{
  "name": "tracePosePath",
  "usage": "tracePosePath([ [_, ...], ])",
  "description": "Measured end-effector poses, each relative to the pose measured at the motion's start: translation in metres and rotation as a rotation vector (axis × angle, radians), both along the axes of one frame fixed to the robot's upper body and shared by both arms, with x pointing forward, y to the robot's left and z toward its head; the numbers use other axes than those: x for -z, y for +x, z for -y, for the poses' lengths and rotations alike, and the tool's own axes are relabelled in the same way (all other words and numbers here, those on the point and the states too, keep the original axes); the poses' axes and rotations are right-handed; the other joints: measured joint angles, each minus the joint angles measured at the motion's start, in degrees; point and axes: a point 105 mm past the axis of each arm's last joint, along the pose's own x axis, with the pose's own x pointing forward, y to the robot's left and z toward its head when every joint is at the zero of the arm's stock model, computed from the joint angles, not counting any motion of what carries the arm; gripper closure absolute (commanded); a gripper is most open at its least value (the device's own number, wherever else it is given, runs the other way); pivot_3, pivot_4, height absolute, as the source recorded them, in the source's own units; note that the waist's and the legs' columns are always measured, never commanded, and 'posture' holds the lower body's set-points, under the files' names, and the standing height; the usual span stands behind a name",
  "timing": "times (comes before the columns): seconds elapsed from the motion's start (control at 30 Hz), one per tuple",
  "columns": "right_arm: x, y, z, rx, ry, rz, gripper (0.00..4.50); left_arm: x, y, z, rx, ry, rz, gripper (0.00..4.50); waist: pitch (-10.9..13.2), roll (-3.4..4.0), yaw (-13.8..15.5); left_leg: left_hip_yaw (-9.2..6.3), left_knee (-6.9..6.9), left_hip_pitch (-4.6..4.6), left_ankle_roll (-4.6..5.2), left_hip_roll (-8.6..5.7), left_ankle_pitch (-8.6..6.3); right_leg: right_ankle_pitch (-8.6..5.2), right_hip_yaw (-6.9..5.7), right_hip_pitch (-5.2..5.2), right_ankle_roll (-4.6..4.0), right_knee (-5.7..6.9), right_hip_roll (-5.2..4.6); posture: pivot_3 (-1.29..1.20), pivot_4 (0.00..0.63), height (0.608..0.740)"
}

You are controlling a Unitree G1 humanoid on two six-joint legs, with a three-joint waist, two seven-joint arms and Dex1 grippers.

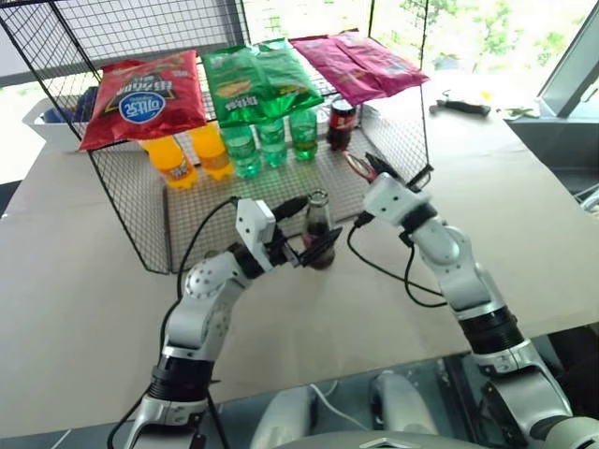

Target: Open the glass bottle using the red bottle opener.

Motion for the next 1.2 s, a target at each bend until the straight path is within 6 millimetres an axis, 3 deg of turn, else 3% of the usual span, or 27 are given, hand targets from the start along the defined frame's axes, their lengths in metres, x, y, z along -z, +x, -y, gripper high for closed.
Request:
tracePosePath([
  [0.23, 0.020, -0.002, 0.016, 0.027, 0.132, -0.188, 4.50, 0.002, -0.008, -0.010, -0.016, 0.018, -0.010, 0.08, 0.0, 0.03, 0.0, 0.00, -0.03, 0.00, 0.00, 0.08, 0.00, 0.00, 0.00, 0.00, 0.00, 0.00, 0.01, 0.00, 0.150, 0.740],
  [0.4, 0.074, -0.026, 0.047, 0.057, 0.200, -0.523, 2.45, 0.022, -0.027, -0.036, -0.076, 0.079, -0.084, 0.00, 0.1, 0.16, 0.1, 0.02, -0.11, -0.04, 0.06, 0.12, -0.04, -0.01, 0.02, 0.01, 0.00, -0.15, -0.03, 0.00, 0.150, 0.740],
  [0.43, 0.080, -0.029, 0.050, 0.060, 0.190, -0.560, 1.74, 0.025, -0.030, -0.039, -0.084, 0.082, -0.095, 0.00, 0.2, 0.18, 0.1, 0.06, -0.08, -0.04, 0.07, 0.11, -0.04, 0.00, 0.03, 0.01, 0.01, -0.14, -0.04, 0.00, 0.150, 0.740],
  [0.5, 0.083, -0.037, 0.054, 0.051, 0.168, -0.606, 1.16, 0.030, -0.041, -0.044, -0.108, 0.084, -0.115, 0.00, 0.2, 0.18, 0.0, 0.08, -0.03, 0.00, 0.07, 0.15, -0.05, 0.00, 0.03, 0.03, 0.01, -0.10, -0.03, 0.00, 0.150, 0.740],
  [0.57, 0.082, -0.041, 0.059, 0.059, 0.146, -0.617, 0.11, 0.042, -0.051, -0.055, -0.159, 0.090, -0.165, 0.00, 0.2, 0.17, 0.0, 0.09, -0.05, 0.04, 0.06, 0.25, -0.05, -0.01, 0.01, 0.04, 0.01, -0.08, 0.03, 0.00, 0.150, 0.740],
  [0.73, 0.080, -0.043, 0.071, 0.080, 0.162, -0.639, 0.11, 0.069, -0.065, -0.074, -0.277, 0.129, -0.271, 0.00, 0.2, 0.14, 0.3, 0.06, -0.03, 0.03, 0.07, 0.21, -0.05, -0.01, -0.06, 0.10, 0.02, -0.07, 0.00, 0.00, 0.150, 0.740],
  [0.87, 0.086, -0.060, 0.078, 0.026, 0.172, -0.697, 0.11, 0.087, -0.075, -0.083, -0.365, 0.211, -0.315, 0.00, 0.3, 0.10, 0.4, 0.00, -0.03, 0.01, 0.11, 0.20, -0.08, -0.02, -0.10, 0.15, 0.02, -0.19, -0.02, 0.00, 0.150, 0.740],
  [1.07, 0.101, -0.108, 0.094, -0.134, 0.264, -0.866, 0.11, 0.097, -0.097, -0.093, -0.466, 0.284, -0.333, 0.00, 0.3, 0.10, 0.3, 0.10, -0.05, 0.00, 0.43, 0.28, -0.27, -0.02, -0.07, 0.18, 0.04, -0.32, -0.04, 0.00, 0.150, 0.740],
  [1.2, 0.099, -0.118, 0.103, -0.176, 0.228, -0.836, 0.11, 0.094, -0.104, -0.098, -0.500, 0.289, -0.327, 0.00, 0.5, -0.07, 0.3, 0.13, 0.01, 0.06, 0.47, 0.32, -0.30, -0.03, -0.09, 0.26, 0.06, -0.30, -0.03, 0.00, 0.150, 0.740],
])
